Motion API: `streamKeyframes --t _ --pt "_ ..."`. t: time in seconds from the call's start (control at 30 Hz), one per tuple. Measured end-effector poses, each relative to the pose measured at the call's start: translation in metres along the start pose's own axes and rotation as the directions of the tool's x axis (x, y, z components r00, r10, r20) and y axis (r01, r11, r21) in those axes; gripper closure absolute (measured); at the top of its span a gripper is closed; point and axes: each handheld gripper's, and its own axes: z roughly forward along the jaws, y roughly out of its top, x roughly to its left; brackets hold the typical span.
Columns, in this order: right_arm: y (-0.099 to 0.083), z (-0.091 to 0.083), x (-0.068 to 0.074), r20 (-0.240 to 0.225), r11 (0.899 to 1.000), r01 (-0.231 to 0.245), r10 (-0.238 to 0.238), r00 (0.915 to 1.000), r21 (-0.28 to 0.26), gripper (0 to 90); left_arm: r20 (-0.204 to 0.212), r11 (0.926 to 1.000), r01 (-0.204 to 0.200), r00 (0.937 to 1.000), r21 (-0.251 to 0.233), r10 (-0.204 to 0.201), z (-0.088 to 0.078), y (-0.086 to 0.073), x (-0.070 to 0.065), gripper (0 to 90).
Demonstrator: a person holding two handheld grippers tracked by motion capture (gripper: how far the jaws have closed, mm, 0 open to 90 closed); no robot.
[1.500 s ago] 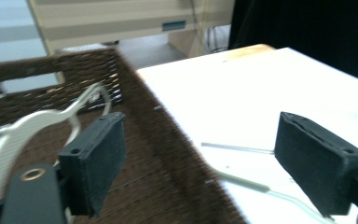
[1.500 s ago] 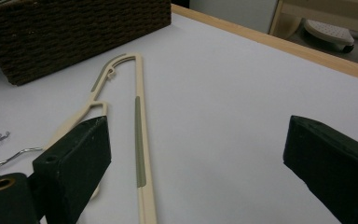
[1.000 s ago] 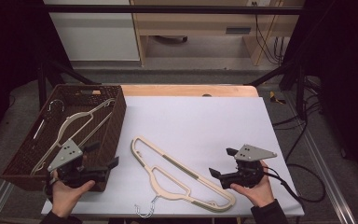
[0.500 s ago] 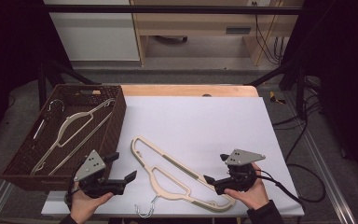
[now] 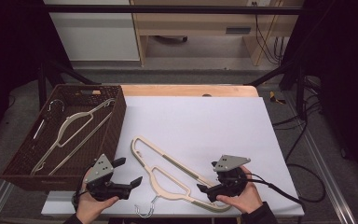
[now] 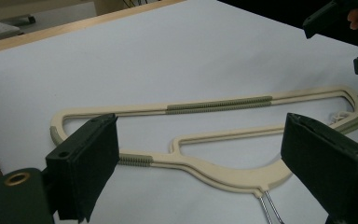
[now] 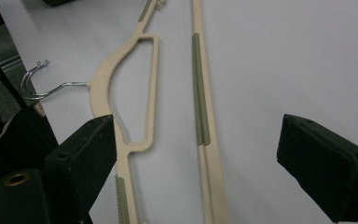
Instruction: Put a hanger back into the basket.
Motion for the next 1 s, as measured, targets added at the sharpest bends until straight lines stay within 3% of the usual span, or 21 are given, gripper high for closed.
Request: streamKeyframes --t 0.2,0.4,0.47,0.77,1.0 --pt "-0.004 0.005 0.007 -0.008 1.000 -0.004 0.004 1.0000 0.021 15.6 -0.001 0.9998 -0.013 0.9999 0.015 0.013 0.003 -0.003 -0.001 11.0" --pt "-0.008 0.012 0.012 -0.026 0.997 0.012 -0.009 0.9996 0.081 22.2 0.000 0.9992 -0.018 0.9998 0.035 0.018 0.005 -0.006 -0.001 11.5" --pt "-0.010 0.016 0.014 -0.051 0.996 0.026 -0.022 0.9984 0.090 26.3 -0.002 0.9992 -0.014 0.9999 0.038 0.014 0.006 -0.006 -0.001 11.7" --pt "-0.019 0.032 0.022 -0.131 0.981 0.042 -0.017 0.9912 0.187 45.2 -0.007 0.9988 -0.009 0.9999 0.047 0.009 0.005 -0.008 0.001 12.7" --pt "-0.025 0.038 0.026 -0.162 0.969 0.072 -0.035 0.9863 0.235 56.6 -0.005 0.9985 -0.011 0.9999 0.054 0.011 0.007 -0.009 0.000 13.4"
